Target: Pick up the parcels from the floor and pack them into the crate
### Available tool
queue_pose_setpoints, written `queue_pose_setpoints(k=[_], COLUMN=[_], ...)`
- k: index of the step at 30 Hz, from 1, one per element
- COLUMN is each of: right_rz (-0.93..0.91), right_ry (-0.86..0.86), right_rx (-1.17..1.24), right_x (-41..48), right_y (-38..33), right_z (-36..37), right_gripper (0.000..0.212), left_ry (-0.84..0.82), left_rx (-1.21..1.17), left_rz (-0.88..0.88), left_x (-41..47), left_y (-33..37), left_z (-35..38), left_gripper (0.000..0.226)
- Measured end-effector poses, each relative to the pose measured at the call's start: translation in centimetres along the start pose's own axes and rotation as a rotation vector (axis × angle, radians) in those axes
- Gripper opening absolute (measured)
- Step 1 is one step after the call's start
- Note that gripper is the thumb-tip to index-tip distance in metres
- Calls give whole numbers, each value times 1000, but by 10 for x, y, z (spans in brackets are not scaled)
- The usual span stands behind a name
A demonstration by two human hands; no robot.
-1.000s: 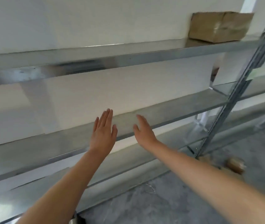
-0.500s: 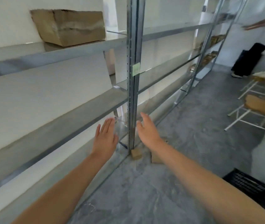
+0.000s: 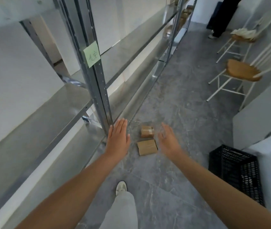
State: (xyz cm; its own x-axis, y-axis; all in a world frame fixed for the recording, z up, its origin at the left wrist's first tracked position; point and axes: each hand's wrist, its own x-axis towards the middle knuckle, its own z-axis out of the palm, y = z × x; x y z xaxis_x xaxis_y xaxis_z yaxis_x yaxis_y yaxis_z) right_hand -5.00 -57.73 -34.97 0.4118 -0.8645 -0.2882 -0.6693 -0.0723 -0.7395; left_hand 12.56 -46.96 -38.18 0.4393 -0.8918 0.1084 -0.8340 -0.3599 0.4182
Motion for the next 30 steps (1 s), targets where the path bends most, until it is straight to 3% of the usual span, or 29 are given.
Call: queue_pose_setpoints(k=[5,15,22,30], right_rz=[120,175,209,249], right_ry=[96,56,-137,-320], right_rx=[-43,-133,-136,-155], right_x=[61,191,309,422], right_y=[-10,-2,54,151], right_z=[-14,-47,-50,-23], right_gripper=[49,53,51,40], left_ry=[-88,-287,-310,-311], left_rx=[-64,-40,-78,-166], left_rz=[33,68,-50,-427], left_x=[93,233,296,353], left_y=[-7,3,42,30], left_z=[22,81,150,263], left_gripper=[58,57,57,53])
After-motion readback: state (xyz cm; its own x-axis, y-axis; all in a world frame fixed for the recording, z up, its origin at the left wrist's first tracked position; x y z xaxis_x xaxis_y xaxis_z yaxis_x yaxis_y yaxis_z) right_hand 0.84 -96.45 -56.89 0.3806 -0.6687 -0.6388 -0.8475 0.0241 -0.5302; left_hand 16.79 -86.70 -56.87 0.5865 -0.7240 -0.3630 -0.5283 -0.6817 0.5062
